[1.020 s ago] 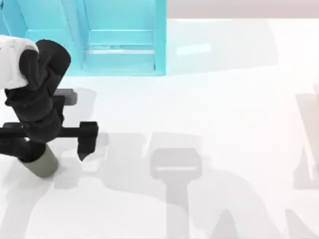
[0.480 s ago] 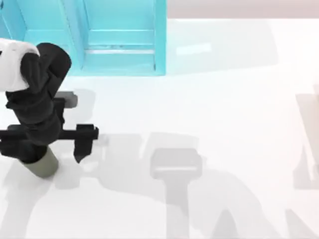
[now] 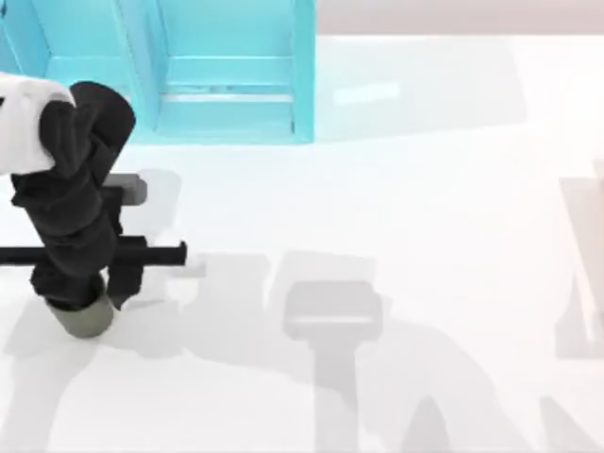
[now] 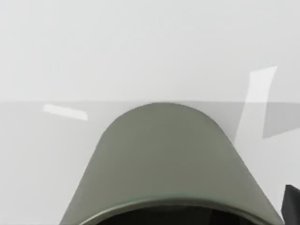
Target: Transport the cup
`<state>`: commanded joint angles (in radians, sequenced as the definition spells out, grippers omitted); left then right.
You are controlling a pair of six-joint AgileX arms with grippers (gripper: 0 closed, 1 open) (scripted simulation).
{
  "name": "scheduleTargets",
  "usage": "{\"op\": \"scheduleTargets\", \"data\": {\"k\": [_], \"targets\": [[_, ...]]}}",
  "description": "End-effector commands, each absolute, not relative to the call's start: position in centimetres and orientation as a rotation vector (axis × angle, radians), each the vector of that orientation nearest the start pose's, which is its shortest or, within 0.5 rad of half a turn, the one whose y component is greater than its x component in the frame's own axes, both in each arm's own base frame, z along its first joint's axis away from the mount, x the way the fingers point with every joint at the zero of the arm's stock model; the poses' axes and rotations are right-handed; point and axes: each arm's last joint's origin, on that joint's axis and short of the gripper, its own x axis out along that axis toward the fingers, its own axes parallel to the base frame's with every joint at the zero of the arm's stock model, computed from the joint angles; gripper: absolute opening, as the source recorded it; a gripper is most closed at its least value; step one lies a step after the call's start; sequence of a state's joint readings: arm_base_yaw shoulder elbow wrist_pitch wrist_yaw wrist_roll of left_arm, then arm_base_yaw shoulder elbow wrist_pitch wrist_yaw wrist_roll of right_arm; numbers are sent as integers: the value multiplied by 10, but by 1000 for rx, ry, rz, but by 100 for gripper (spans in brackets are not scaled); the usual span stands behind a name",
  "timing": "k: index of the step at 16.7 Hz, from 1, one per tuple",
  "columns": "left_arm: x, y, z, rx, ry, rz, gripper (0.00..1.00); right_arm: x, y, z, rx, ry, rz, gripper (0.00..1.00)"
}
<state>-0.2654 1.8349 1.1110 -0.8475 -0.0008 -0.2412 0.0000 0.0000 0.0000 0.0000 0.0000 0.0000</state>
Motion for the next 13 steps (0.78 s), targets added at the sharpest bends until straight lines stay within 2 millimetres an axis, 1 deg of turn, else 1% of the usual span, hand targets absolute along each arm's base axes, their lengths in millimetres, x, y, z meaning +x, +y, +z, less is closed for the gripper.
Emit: {"op": "scheduleTargets", "data": {"k": [1,2,11,13], "targets": [[307,-82,138,17,1571,-15,2,106,-1,160,0,0,0,100],[307,-82,138,17,1571,-15,0,106,-1,160,0,0,0,100],[308,-81,139,17,1570,-15,0,106,-1,160,0,0,0,100],[314,-71,143,9,1565,-18,0,106,-1,160,0,0,0,100]]}}
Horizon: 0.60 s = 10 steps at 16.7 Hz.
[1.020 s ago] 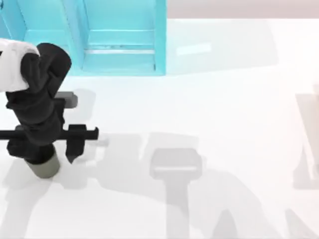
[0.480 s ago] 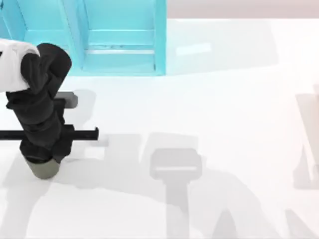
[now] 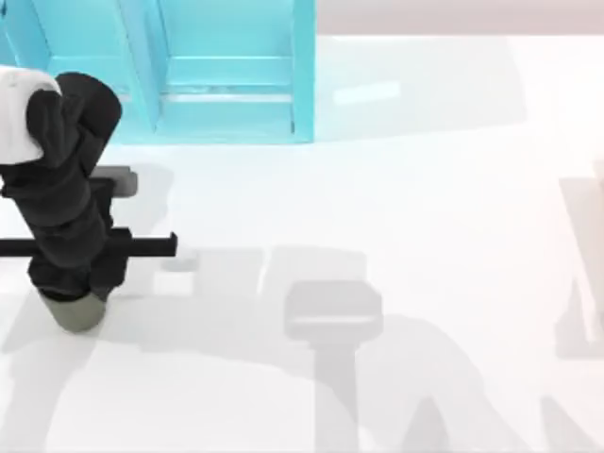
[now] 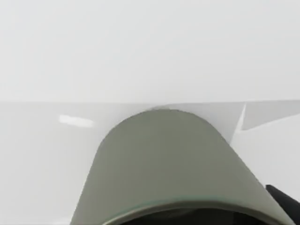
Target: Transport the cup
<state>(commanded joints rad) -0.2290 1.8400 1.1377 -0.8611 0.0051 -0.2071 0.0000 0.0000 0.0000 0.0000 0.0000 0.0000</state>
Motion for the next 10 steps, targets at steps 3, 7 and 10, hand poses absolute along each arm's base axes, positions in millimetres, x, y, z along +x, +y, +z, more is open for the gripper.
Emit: {"op": "scheduleTargets", "data": {"k": [3,7,10], "targets": [[334,-32,154,-9,1556,-25,0,106,-1,160,0,0,0,100],[348,71,170,-33,1566,-29,0,106,-1,160,0,0,0,100],[335,149,184,-30,1565,-48,0,106,-1,160,0,0,0,100]]}}
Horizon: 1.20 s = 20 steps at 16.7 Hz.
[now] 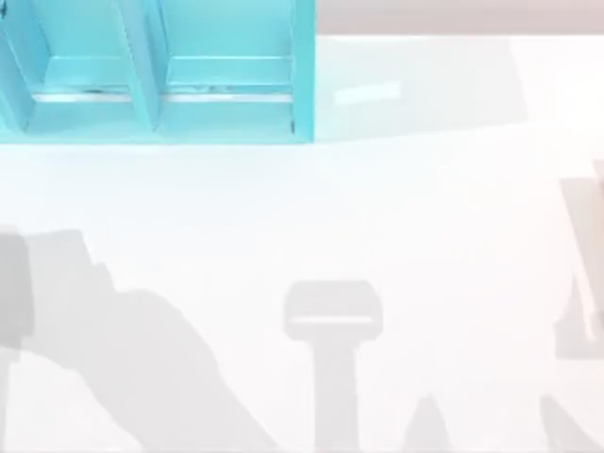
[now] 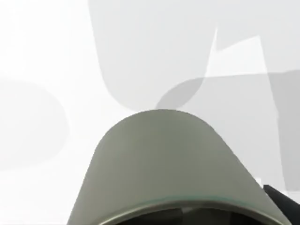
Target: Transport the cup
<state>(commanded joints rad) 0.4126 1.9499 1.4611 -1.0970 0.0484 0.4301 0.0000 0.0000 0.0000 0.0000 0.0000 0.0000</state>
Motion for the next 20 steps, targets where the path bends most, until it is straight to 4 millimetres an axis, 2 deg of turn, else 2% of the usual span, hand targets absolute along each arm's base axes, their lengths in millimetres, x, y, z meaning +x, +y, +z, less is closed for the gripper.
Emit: {"op": "scheduleTargets", "data": {"k": [2,5,7,12,15,18,20], "targets": [[323,185,194,-26,1556,-56,0,106,-1,160,0,0,0,100],[311,215,206,-21,1541,-59,0,106,-1,160,0,0,0,100],[308,220,209,-25,1537,-56,0,106,-1,160,0,0,0,100],[309,219,208,-18,1538,-57,0,106,-1,160,0,0,0,100],[310,223,188,-23,1537,-54,0,106,-1,160,0,0,0,100],[311,226,157,-20,1531,-50,0,106,-1,160,0,0,0,100],[310,227,145,-24,1537,-56,0,106,-1,160,0,0,0,100]]}}
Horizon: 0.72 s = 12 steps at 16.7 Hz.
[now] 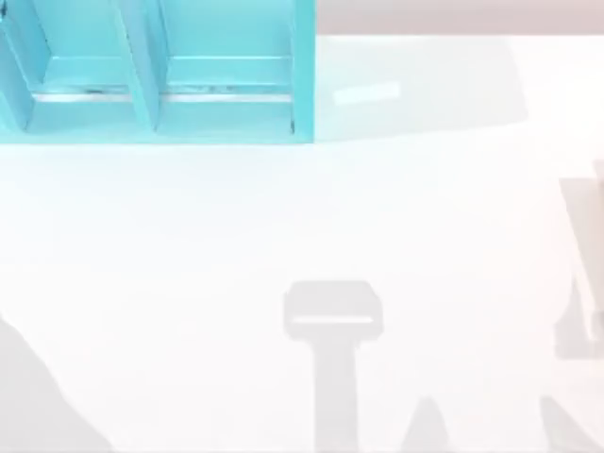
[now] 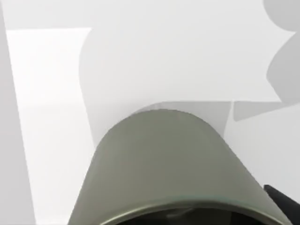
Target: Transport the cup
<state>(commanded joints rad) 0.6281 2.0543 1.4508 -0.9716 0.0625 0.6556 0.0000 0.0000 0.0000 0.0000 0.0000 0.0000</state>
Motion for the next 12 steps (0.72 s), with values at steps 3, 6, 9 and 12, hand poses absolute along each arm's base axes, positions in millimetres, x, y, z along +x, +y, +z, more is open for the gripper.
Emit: {"op": "scheduleTargets", "data": {"k": [3,6,9,12], "targets": [[310,227,144,-25,1538,-56,0,106,-1,160,0,0,0,100],[310,227,144,-25,1538,-56,23,106,-1,160,0,0,0,100],[310,227,144,-25,1538,-56,45,106,-1,160,0,0,0,100],[310,227,144,-25,1538,-56,68,106,-1,160,0,0,0,100]]}}
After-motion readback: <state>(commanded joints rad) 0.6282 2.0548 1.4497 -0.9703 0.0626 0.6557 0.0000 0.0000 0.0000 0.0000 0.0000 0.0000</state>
